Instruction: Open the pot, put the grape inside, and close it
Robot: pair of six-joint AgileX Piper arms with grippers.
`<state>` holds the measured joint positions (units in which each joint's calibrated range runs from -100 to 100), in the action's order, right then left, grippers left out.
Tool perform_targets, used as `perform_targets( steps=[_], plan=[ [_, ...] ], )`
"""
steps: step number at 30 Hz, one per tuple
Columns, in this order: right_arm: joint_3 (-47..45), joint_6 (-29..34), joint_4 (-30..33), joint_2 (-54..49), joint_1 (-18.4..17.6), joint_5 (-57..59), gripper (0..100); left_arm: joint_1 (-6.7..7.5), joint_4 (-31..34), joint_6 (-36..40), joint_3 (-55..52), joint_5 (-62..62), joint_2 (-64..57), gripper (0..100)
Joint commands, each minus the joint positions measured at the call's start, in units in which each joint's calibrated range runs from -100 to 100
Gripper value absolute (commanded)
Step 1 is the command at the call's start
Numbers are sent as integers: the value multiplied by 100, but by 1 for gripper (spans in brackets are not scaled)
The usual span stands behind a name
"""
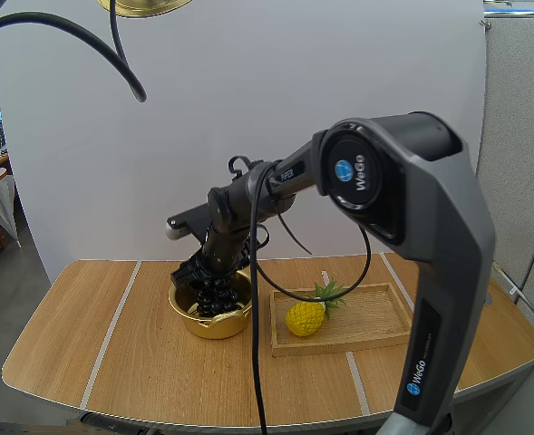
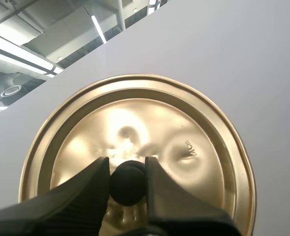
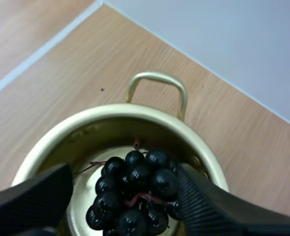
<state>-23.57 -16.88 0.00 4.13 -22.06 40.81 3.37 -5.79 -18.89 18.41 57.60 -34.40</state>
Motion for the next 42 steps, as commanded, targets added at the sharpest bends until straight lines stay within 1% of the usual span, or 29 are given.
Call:
perform_targets(
  steps=[1, 8, 13, 21, 24, 30, 39, 42],
  plan=[
    [-7, -64, -81, -1041, -7, 488, 100, 20, 45, 48, 39, -249, -47, 0],
    [-57, -34, -118, -2448, -7, 1587, 100, 20, 45, 48, 39, -249, -47, 0],
    [-342, -34, -150, -3594, -7, 2230, 100, 20, 45, 48, 39, -249, -47, 0],
    [-1197, -34, -150, -5649, -7, 3244, 100, 20, 45, 48, 39, -249, -47, 0],
    [-1478, -34, -150, -6414, -7, 3858, 100, 20, 45, 48, 39, -249, -47, 0],
    [-2063, -34, -57, -7717, -7, 4518, 100, 20, 45, 48, 39, -249, -47, 0],
    [-2723, -34, 0, -9145, -7, 5575, 100, 20, 45, 48, 39, -249, -47, 0],
    [-2883, -3, 0, -9402, -7, 5919, 100, 20, 45, 48, 39, -249, -47, 0]
  ],
)
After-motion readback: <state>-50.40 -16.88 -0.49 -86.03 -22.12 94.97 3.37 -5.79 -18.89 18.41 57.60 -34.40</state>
